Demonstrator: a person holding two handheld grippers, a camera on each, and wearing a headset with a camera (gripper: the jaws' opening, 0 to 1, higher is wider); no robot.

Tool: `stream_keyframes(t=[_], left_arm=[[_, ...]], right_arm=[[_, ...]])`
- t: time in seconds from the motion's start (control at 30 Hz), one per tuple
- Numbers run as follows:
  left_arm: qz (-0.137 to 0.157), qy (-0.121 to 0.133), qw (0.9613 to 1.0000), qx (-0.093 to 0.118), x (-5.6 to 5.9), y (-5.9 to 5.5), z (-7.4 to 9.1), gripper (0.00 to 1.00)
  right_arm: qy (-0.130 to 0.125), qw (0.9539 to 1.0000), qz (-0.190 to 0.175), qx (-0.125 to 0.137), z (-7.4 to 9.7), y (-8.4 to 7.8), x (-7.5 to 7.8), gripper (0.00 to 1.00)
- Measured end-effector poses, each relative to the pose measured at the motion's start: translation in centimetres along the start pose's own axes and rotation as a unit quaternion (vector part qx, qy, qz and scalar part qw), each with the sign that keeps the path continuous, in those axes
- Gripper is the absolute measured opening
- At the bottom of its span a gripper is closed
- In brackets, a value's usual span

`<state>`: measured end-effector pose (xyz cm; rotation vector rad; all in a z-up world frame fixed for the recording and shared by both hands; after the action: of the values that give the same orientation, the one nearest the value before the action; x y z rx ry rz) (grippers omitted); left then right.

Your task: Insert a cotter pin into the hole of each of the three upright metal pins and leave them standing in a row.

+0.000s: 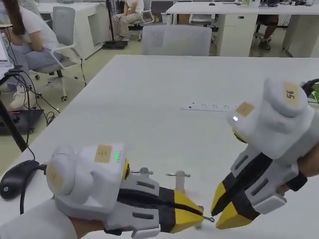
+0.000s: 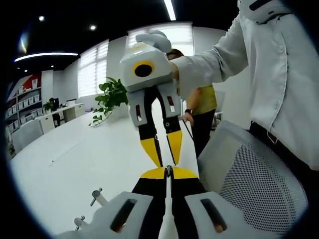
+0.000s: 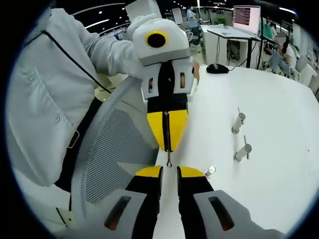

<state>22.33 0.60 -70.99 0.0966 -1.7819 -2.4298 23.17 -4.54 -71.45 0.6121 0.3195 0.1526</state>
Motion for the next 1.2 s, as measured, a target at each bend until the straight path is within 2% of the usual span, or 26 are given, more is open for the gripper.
stream_keyframes(t=[0.1, 0.17, 0.23, 0.3, 0.33, 0.5, 0.53, 0.63, 0.77, 0.9, 1.03, 1.2], left_arm=[[-0.003, -0.010, 0.9999, 0.004, 0.3, 0.2, -0.1, 0.00], [-0.005, -0.020, 0.9997, 0.010, 0.7, 0.5, -0.2, 0.00], [-0.010, -0.025, 0.9996, 0.005, 0.9, 0.5, -0.3, 0.00], [-0.012, -0.031, 0.9994, 0.007, 1.1, 0.6, -0.3, 0.00], [-0.015, -0.033, 0.9993, 0.008, 1.1, 0.7, -0.3, 0.00], [-0.023, -0.050, 0.9984, 0.009, 1.8, 0.9, -0.4, 0.00], [-0.024, -0.052, 0.9983, 0.010, 1.9, 1.0, -0.4, 0.00], [-0.027, -0.055, 0.9981, 0.011, 2.0, 1.1, -0.4, 0.00], [-0.030, -0.063, 0.9974, 0.013, 2.2, 1.3, -0.5, 0.00], [-0.032, -0.064, 0.9973, 0.011, 2.2, 1.3, -0.5, 0.00], [-0.026, -0.058, 0.9980, 0.006, 2.0, 1.0, -0.5, 0.00], [-0.017, -0.054, 0.9984, 0.006, 1.9, 0.8, -0.6, 0.00]], right_arm=[[0.034, 0.9993, -0.012, 0.007, -0.1, 0.1, -0.8, 0.13], [0.048, 0.9987, -0.014, 0.009, -0.1, -0.1, -0.6, 0.14], [0.060, 0.9980, -0.020, 0.012, -0.2, -0.2, -0.8, 0.14], [0.084, 0.9958, -0.031, 0.017, -0.2, -0.1, -1.4, 0.14], [0.093, 0.9949, -0.035, 0.018, -0.1, -0.3, -1.2, 0.14], [0.112, 0.9922, -0.047, 0.031, 0.0, -0.3, -1.2, 0.12], [0.122, 0.9905, -0.056, 0.032, 0.0, -0.2, -1.4, 0.12], [0.123, 0.9904, -0.054, 0.032, 0.0, -0.2, -1.6, 0.10], [0.146, 0.9870, -0.056, 0.034, 0.1, 0.0, -2.4, 0.07], [0.147, 0.9868, -0.057, 0.036, 0.0, 0.1, -2.5, 0.06], [0.120, 0.9918, -0.030, 0.033, 0.0, 0.1, -2.2, 0.06], [0.100, 0.9947, -0.011, 0.024, 0.0, 0.1, -2.4, 0.04]])
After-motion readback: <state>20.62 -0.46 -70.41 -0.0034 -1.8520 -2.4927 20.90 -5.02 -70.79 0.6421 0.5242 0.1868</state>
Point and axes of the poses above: the centre of the closed fingertips' face, and the gripper's own axes: z roughly backward along the fingers, x roughly to its right, y roughly out of its top, the point moved 3 cm from there along z, roughly backward along the fingers, and after that the axes turned 3 degrees about -y, right-handed, at the moved point
